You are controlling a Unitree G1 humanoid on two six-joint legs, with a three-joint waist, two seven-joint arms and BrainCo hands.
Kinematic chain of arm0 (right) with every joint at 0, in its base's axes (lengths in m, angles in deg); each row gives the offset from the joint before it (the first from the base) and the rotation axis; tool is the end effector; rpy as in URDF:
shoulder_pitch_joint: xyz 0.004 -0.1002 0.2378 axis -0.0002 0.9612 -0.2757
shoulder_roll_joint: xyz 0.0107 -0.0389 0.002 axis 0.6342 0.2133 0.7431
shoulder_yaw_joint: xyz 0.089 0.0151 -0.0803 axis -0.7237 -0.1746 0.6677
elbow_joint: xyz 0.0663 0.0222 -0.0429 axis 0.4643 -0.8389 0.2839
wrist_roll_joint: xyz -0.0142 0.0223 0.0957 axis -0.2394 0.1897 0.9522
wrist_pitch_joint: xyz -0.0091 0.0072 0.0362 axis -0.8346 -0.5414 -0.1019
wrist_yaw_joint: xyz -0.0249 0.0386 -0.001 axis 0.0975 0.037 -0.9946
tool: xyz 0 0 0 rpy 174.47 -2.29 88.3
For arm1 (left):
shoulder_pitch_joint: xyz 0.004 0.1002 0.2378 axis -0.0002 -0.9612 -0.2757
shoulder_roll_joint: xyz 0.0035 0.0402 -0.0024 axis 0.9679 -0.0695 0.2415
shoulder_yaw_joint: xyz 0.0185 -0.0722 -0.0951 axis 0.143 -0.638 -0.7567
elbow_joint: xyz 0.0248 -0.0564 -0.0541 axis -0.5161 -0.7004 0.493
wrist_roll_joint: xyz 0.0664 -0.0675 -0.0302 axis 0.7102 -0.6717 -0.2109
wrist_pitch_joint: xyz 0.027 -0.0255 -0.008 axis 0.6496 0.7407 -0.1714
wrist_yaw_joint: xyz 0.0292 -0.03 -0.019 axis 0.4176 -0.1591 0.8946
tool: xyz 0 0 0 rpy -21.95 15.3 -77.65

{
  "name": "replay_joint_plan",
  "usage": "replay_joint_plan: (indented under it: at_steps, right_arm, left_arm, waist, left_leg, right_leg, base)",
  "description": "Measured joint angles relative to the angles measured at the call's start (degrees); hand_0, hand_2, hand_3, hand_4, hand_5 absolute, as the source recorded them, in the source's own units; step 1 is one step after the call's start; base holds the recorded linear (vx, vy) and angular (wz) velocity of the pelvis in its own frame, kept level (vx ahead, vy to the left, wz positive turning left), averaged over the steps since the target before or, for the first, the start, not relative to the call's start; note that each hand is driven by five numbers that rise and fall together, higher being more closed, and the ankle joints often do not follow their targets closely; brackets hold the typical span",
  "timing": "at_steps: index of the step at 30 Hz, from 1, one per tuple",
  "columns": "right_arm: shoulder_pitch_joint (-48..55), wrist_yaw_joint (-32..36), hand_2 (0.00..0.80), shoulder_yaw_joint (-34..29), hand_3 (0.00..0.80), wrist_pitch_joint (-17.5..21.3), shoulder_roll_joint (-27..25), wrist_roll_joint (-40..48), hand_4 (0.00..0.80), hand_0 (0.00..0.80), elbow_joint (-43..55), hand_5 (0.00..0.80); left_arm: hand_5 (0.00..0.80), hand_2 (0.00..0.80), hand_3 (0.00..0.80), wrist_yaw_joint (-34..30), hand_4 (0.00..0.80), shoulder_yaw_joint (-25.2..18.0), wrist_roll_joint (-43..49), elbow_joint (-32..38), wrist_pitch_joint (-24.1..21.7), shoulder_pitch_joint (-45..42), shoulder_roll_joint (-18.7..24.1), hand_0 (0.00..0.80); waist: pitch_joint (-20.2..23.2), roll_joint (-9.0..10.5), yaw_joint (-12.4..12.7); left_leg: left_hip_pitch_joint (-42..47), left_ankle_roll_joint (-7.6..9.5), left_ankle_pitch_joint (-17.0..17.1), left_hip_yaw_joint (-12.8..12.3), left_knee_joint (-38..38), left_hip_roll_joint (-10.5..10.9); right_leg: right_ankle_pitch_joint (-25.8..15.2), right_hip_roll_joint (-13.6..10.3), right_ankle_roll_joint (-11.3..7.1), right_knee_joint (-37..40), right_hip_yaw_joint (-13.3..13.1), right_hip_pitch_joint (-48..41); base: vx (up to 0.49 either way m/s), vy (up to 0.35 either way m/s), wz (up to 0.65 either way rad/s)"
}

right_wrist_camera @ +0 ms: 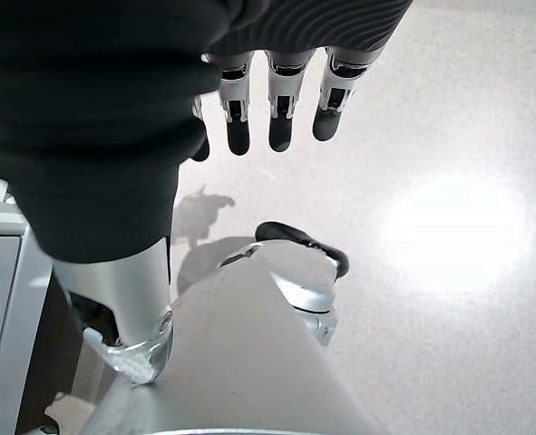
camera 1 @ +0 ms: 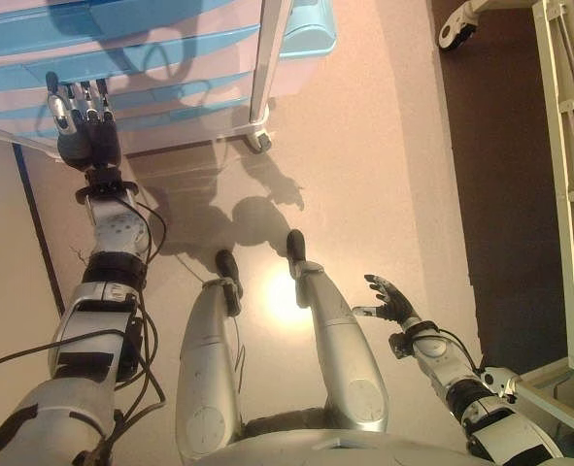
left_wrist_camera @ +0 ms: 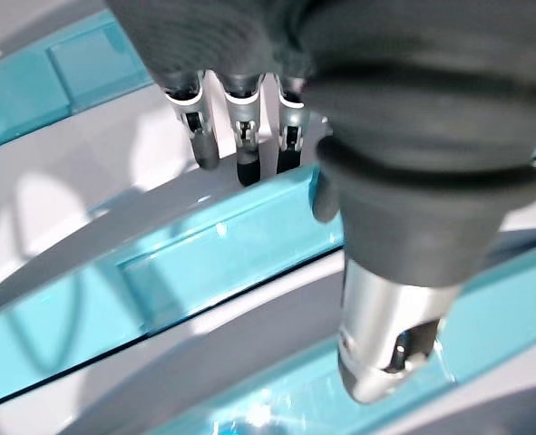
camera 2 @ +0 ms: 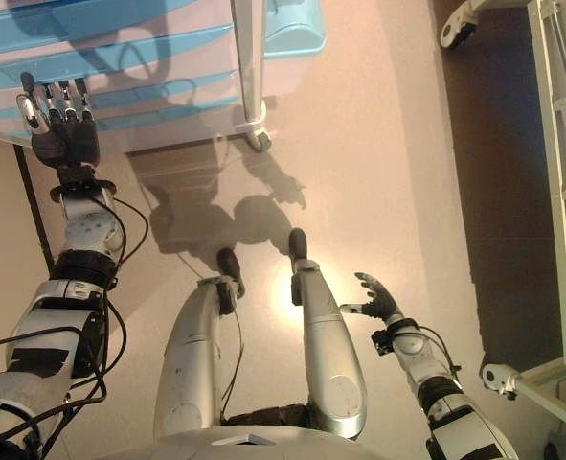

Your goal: Open the drawer and pick up the medicine

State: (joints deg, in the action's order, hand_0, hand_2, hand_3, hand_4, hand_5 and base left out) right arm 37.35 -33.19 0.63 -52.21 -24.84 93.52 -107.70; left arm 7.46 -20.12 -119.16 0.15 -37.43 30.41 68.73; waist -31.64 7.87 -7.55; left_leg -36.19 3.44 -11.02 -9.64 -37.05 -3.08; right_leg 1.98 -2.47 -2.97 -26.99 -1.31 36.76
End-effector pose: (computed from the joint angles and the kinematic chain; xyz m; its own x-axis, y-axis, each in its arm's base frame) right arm 0.1984 -0.2218 -0.0670 0.8928 0.1084 -0.4372 -0.2705 0.9051 -0.3280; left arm 0.3344 0.2765 0.1446 0.7346 0.3784 0.5632 0.3682 0.4749 -0.7993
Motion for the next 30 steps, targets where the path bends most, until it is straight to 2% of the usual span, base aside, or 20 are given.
replay_joint_plan:
  at_steps: [4,12,21,22,23,24,25,30]
  right_arm:
    - [0.14,-0.15,0.0,0.63,0.0,0.02,-0.41,-0.01,0.0,0.0,0.0,0.0]
    - [0.67,-0.18,0.0,1.46,0.0,0.07,-1.33,-0.04,0.0,0.0,0.89,0.0]
    - [1.81,-0.19,0.0,1.43,0.0,0.05,-1.39,-0.03,0.0,0.0,1.11,0.0]
    - [1.9,-0.2,0.0,1.44,0.0,0.05,-1.39,-0.03,0.0,0.0,1.08,0.0]
    - [1.94,-0.2,0.0,1.45,0.0,0.03,-1.39,-0.03,0.0,0.0,0.98,0.0]
    - [1.96,-0.19,0.0,1.48,0.0,0.02,-1.39,-0.04,0.0,0.0,0.97,0.0]
    - [2.0,-0.15,0.0,1.49,0.0,0.02,-1.39,-0.04,0.0,0.0,0.99,0.0]
    - [2.18,0.02,0.0,1.48,0.0,0.05,-1.38,-0.03,0.0,0.0,0.93,0.0]
  left_arm:
    - [0.0,0.0,0.0,1.36,0.0,0.56,-0.71,-0.01,0.17,1.51,0.62,0.0]
    - [0.0,0.0,0.0,-1.12,0.0,1.08,-2.43,0.87,2.4,1.78,0.51,0.0]
    - [0.0,0.0,0.0,-0.62,0.0,1.08,-3.78,1.04,4.85,0.63,0.52,0.0]
    - [0.11,0.11,0.11,-0.9,0.11,1.13,-4.76,1.04,5.63,0.44,0.51,0.11]
    - [0.515,0.515,0.515,-1.14,0.515,1.15,-5.38,1.02,6.4,0.04,0.51,0.515]
    - [0.737,0.737,0.737,-1.97,0.737,1.21,-6.68,0.95,7.17,-0.58,0.5,0.737]
    - [0.8,0.8,0.8,-3.11,0.8,1.23,-7.64,0.94,7.8,-1.11,0.46,0.8]
    - [0.8,0.8,0.8,-11.57,0.8,1.56,-11.76,0.65,9.11,-4.24,0.1,0.8]
  waist:
    - [0.0,0.0,-0.18]
    - [-0.01,0.11,0.16]
    - [0.01,0.14,-0.09]
    - [0.01,0.14,-0.1]
    - [0.01,0.14,-0.09]
    - [0.01,0.14,-0.11]
    - [0.01,0.14,-0.14]
    - [0.01,0.14,-0.17]
  left_leg:
    - [-0.29,0.1,0.06,0.08,-0.19,0.04]
    - [-0.34,0.24,0.6,0.15,0.61,0.21]
    - [0.89,0.29,0.85,0.58,0.92,0.42]
    - [1.16,0.32,1.0,0.59,1.19,0.55]
    - [1.55,0.32,1.09,0.59,1.44,0.64]
    - [2.01,0.29,1.11,0.7,1.54,0.62]
    - [2.2,0.26,1.13,0.8,1.66,0.61]
    - [2.64,0.11,1.28,1.04,2.57,0.67]
  right_leg:
    - [0.0,-0.06,0.01,-0.13,0.02,0.19]
    - [-0.18,-0.41,-0.25,-0.04,0.09,0.34]
    - [-0.18,-0.7,-0.28,0.05,0.37,-1.09]
    - [-0.19,-0.8,-0.28,0.15,0.4,-1.37]
    - [-0.2,-0.85,-0.28,0.32,0.4,-1.74]
    - [-0.2,-0.83,-0.28,0.49,0.47,-2.27]
    - [-0.2,-0.82,-0.27,0.67,0.61,-2.54]
    - [-0.24,-0.81,-0.23,1.59,0.89,-3.11]
  base:
    - [0.0,0.0,0.0]
    - [-0.009,-0.002,0.02]
    - [-0.056,-0.058,0.03]
    - [-0.032,-0.086,0.05]
    - [-0.03,-0.07,0.05]
    - [-0.028,-0.068,0.04]
    - [-0.027,-0.06,0.03]
    - [-0.03,-0.051,0.02]
